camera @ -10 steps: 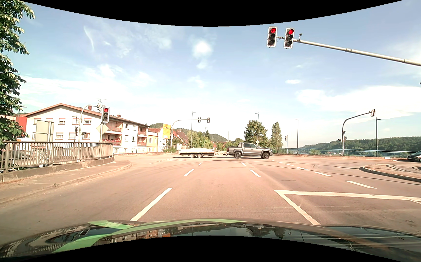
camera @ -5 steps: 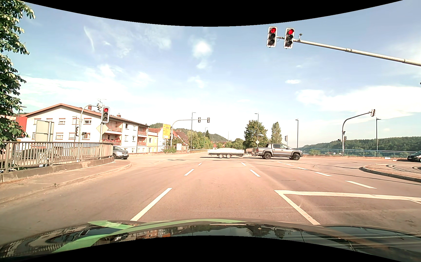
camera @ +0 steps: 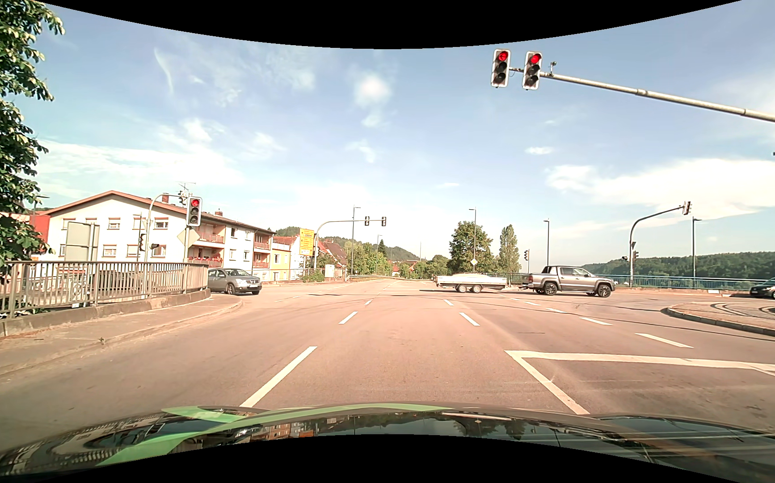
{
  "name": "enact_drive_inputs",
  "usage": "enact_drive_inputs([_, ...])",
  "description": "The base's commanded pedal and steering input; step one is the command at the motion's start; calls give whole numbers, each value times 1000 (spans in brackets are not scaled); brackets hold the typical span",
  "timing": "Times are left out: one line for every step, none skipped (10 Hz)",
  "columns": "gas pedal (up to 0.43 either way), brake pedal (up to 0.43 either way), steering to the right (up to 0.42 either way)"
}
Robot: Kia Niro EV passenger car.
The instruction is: Follow the waypoints while adhering to traffic rules and regulations
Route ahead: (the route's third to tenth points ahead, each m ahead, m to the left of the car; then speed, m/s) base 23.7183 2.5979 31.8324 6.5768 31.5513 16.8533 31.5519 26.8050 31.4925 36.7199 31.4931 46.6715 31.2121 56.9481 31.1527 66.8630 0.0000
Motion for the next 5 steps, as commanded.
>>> enact_drive_inputs([0, 189, -8])
enact_drive_inputs([0, 189, -8])
enact_drive_inputs([0, 189, -8])
enact_drive_inputs([0, 189, -8])
enact_drive_inputs([0, 189, -8])
